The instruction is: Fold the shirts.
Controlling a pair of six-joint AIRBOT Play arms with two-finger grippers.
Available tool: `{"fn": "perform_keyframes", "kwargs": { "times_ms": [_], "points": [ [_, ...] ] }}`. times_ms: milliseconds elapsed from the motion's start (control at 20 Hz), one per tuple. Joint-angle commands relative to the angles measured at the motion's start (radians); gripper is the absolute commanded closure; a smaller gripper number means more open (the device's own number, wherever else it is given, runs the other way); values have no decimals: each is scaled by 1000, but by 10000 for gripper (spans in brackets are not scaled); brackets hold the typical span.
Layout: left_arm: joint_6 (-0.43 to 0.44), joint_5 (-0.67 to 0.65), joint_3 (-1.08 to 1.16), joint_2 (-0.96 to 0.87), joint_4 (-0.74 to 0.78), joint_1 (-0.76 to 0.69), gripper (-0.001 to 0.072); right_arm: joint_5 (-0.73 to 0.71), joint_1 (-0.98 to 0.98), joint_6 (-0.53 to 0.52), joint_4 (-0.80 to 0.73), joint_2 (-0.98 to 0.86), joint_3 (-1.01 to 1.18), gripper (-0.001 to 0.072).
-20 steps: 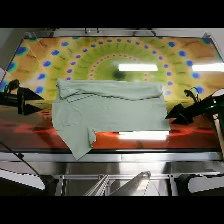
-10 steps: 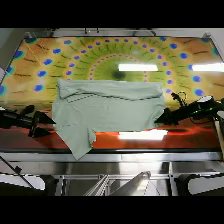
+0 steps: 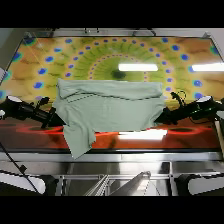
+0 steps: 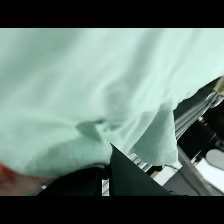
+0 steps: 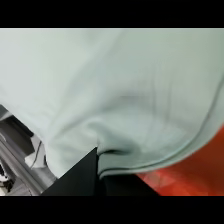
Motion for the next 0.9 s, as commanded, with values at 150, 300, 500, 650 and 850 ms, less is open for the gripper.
{"fn": "perform_keyframes", "kwargs": {
  "times_ms": [150,300,500,650,850],
  "points": [
    [215,-220,77,301,-560,-18,685,190,-4,-53,239,316,6,692],
    [320,-316,204,546,-1058,37,684,116,-38,-98,467,640,108,691],
    [253,-127,493,794,-1169,242,684,-243,-105,-133,500,1033,328,692],
    [178,-76,661,869,-1170,455,683,-391,-134,-46,338,1155,441,693],
    [130,-82,705,803,-1181,483,683,-303,-138,29,220,1071,468,693]
  ]
}}
